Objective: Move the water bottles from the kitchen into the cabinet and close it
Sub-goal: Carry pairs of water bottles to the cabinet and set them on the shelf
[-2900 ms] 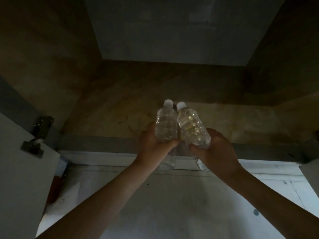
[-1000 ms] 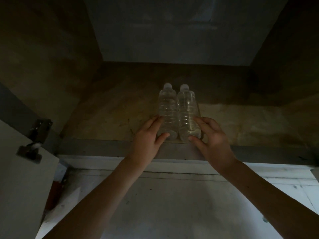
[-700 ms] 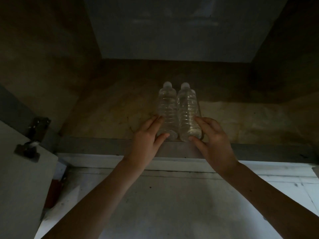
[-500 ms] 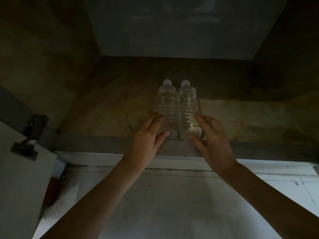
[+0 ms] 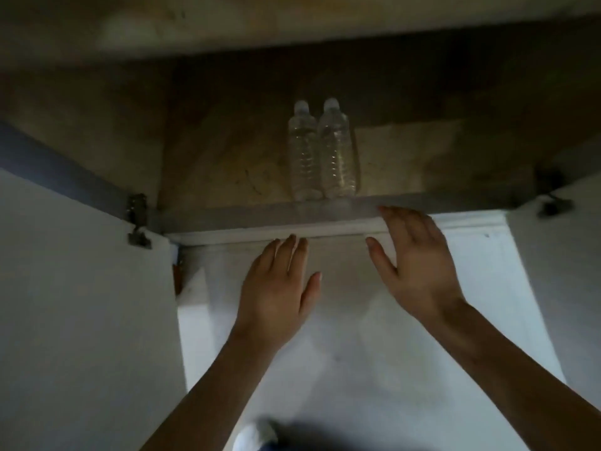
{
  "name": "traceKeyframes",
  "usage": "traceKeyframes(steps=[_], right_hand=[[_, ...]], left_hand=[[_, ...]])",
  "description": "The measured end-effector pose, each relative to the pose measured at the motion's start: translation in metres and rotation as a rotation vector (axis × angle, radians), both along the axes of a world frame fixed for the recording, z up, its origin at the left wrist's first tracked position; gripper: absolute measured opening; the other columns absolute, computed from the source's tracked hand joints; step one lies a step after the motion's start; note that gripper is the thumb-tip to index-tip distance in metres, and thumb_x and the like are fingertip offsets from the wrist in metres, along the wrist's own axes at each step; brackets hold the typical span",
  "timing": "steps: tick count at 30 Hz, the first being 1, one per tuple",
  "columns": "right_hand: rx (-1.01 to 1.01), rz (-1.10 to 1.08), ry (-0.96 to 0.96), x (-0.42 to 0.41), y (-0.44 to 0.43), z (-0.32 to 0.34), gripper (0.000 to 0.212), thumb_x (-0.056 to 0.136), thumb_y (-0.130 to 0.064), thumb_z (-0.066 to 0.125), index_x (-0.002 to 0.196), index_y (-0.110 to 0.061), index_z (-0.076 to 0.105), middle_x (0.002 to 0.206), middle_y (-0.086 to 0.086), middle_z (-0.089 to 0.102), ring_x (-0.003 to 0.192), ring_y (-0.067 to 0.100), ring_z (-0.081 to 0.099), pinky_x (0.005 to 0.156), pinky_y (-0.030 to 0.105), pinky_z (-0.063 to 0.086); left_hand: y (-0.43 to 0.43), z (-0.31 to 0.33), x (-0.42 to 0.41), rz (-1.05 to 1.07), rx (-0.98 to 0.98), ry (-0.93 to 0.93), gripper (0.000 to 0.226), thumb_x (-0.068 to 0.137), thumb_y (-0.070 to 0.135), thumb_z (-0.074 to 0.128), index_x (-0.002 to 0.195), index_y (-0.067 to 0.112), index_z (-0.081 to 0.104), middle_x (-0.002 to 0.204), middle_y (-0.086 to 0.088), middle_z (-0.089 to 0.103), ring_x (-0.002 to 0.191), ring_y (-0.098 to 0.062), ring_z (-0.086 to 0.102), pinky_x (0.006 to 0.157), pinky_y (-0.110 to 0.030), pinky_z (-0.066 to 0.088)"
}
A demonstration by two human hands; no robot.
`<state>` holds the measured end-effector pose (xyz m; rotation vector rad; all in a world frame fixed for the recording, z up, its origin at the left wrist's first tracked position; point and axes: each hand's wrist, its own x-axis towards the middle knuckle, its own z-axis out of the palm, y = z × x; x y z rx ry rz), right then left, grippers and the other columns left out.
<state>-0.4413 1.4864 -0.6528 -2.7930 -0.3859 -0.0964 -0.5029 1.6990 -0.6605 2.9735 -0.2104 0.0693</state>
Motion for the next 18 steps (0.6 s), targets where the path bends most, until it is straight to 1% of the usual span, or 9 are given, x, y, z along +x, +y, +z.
traceKeyframes(steps=[4,7,9,12,14,15,17,18], right_hand=[[-0.016,-0.003,0.094,-0.056,-0.014,0.139,0.052,0.094,-0.041,0.046,0.128,-0.004,0.061,0.119,0.018,0.066,0.109,0.037,0.06,0.092,0.045,0.051],[0.002,0.005,0.143,-0.089,-0.023,0.271,0.049,0.095,-0.039,0.045,0.126,-0.005,0.063,0.115,0.014,0.068,0.106,0.034,0.064,0.09,0.045,0.053],[0.032,0.01,0.18,-0.109,-0.031,0.367,0.047,0.096,-0.038,0.046,0.126,-0.006,0.062,0.114,0.01,0.069,0.104,0.03,0.064,0.089,0.042,0.053],[0.039,-0.039,0.171,-0.132,-0.041,0.492,0.047,0.096,-0.039,0.044,0.128,-0.008,0.059,0.114,0.005,0.068,0.104,0.028,0.062,0.087,0.039,0.05],[0.051,-0.091,0.15,-0.146,-0.048,0.558,0.046,0.096,-0.04,0.042,0.125,-0.01,0.06,0.115,0.004,0.067,0.106,0.027,0.061,0.087,0.039,0.05],[0.059,-0.108,0.11,-0.153,-0.052,0.585,0.043,0.095,-0.039,0.044,0.122,-0.01,0.061,0.114,0.004,0.068,0.104,0.028,0.061,0.086,0.039,0.051],[0.081,-0.139,0.061,-0.166,-0.055,0.634,0.037,0.095,-0.035,0.046,0.117,-0.01,0.063,0.11,0.004,0.068,0.1,0.029,0.063,0.082,0.04,0.053],[0.081,-0.157,0.041,-0.173,-0.056,0.655,0.037,0.096,-0.035,0.045,0.118,-0.011,0.063,0.109,0.004,0.068,0.1,0.028,0.062,0.081,0.04,0.053]], left_hand=[[-0.027,0.139,-0.055,-0.065,-0.084,0.08,0.051,0.094,0.039,0.044,0.124,0.002,0.064,0.125,-0.017,0.064,0.115,-0.036,0.06,0.099,-0.043,0.049],[-0.046,0.27,-0.082,-0.086,-0.101,0.155,0.049,0.095,0.038,0.043,0.122,0.003,0.065,0.124,-0.016,0.065,0.113,-0.035,0.061,0.097,-0.043,0.05],[-0.056,0.369,-0.093,-0.097,-0.134,0.225,0.047,0.094,0.038,0.042,0.121,0.005,0.064,0.12,-0.013,0.065,0.107,-0.032,0.062,0.091,-0.041,0.052],[-0.065,0.5,-0.1,-0.084,-0.159,0.198,0.045,0.095,0.04,0.038,0.119,0.01,0.062,0.116,-0.006,0.066,0.103,-0.026,0.062,0.085,-0.037,0.052],[-0.067,0.572,-0.104,-0.095,-0.192,0.179,0.047,0.096,0.042,0.035,0.121,0.013,0.061,0.118,-0.003,0.066,0.106,-0.023,0.062,0.088,-0.036,0.052],[-0.066,0.602,-0.106,-0.099,-0.215,0.155,0.049,0.096,0.044,0.033,0.124,0.014,0.06,0.121,-0.002,0.065,0.11,-0.022,0.061,0.091,-0.036,0.051],[-0.064,0.655,-0.109,-0.104,-0.238,0.124,0.052,0.097,0.047,0.031,0.13,0.016,0.056,0.128,0.0,0.062,0.118,-0.02,0.057,0.097,-0.036,0.048],[-0.062,0.676,-0.11,-0.111,-0.243,0.091,0.053,0.097,0.047,0.03,0.132,0.016,0.056,0.129,0.0,0.061,0.119,-0.02,0.056,0.098,-0.036,0.047]])
